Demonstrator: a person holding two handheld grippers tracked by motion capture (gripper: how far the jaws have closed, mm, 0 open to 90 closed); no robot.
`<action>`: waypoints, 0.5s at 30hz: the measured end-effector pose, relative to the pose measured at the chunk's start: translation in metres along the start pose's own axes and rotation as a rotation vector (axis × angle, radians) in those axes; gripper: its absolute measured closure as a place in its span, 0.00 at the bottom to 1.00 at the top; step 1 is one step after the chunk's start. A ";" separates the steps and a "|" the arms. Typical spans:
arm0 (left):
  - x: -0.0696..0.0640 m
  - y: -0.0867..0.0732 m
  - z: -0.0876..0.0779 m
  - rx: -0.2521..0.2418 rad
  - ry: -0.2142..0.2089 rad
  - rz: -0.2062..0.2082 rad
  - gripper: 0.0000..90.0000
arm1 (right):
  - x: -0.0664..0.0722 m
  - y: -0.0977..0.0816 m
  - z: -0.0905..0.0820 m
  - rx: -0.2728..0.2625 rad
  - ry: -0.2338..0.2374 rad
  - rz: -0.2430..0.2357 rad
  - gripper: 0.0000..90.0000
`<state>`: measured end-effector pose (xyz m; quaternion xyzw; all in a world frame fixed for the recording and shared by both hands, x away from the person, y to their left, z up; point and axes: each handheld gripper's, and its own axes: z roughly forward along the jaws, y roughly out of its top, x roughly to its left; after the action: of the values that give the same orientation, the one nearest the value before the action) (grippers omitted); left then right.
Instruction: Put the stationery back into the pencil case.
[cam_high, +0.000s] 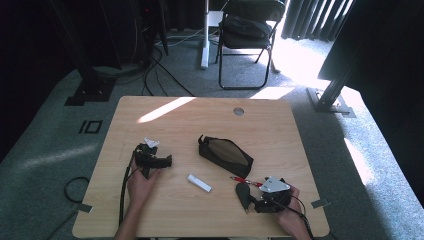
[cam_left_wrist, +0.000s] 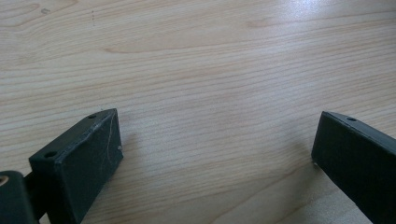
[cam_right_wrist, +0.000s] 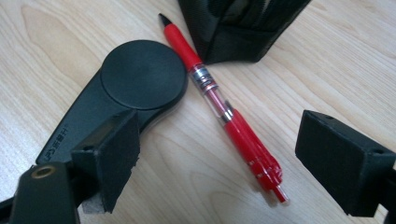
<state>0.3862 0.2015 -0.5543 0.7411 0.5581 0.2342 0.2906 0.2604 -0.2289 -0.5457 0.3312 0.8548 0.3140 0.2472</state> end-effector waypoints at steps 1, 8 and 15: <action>0.000 0.000 0.000 0.000 0.000 0.000 0.02 | 0.001 0.000 0.001 0.003 0.002 -0.001 0.15; 0.000 0.000 0.000 0.000 0.000 0.000 0.02 | 0.000 -0.001 0.000 0.009 -0.010 -0.001 0.15; 0.000 0.000 0.000 0.000 0.000 0.000 0.02 | 0.009 0.003 0.007 0.016 0.024 -0.041 0.15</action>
<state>0.3862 0.2014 -0.5543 0.7410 0.5582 0.2341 0.2906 0.2598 -0.2180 -0.5504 0.3118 0.8669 0.3058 0.2404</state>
